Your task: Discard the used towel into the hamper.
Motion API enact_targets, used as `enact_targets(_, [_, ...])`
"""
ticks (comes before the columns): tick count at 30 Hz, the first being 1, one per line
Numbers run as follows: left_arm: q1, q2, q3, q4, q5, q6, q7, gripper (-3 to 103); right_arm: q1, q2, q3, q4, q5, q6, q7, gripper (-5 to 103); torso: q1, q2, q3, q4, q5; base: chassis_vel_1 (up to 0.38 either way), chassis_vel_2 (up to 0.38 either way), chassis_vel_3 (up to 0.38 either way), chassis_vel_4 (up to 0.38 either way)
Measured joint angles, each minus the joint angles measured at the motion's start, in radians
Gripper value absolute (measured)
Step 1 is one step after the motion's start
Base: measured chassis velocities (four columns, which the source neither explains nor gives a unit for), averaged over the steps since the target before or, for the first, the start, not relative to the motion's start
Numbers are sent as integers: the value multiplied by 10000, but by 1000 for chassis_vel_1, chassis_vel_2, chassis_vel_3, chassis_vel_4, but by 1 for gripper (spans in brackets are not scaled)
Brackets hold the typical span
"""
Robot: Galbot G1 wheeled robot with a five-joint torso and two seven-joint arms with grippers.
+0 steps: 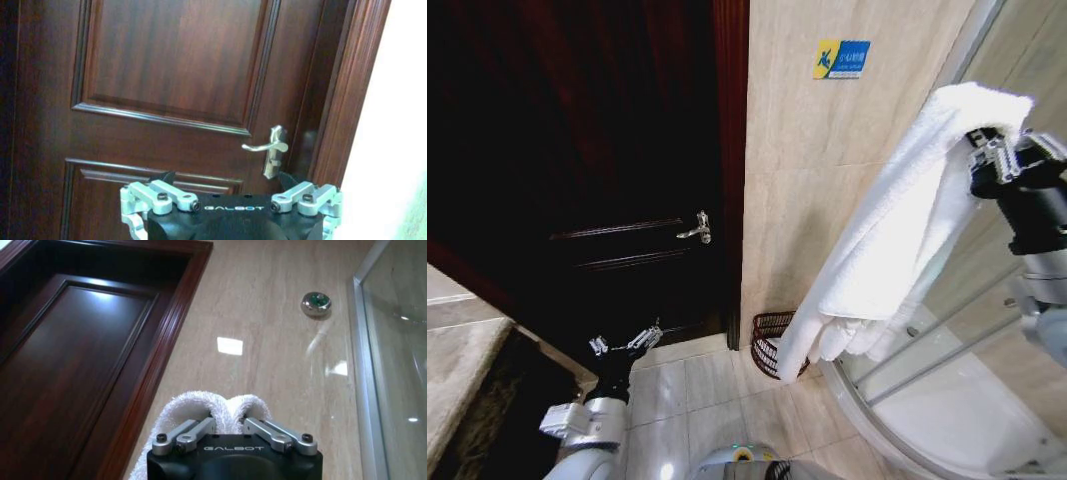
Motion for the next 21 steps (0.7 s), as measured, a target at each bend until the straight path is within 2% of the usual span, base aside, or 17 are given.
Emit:
enact_targets(13, [-1, 0, 0, 0, 0, 0, 0, 100, 0, 0, 0, -2, 0, 0, 0, 5, 17, -7, 6, 3, 1, -103, 85, 109, -82])
enact_targets(21, [0, 0, 0, 0, 0, 0, 0, 100, 0, 0, 0, 0, 0, 0, 0, 5, -5, 1, -2, 0, -2, 26, 1, -13, 8])
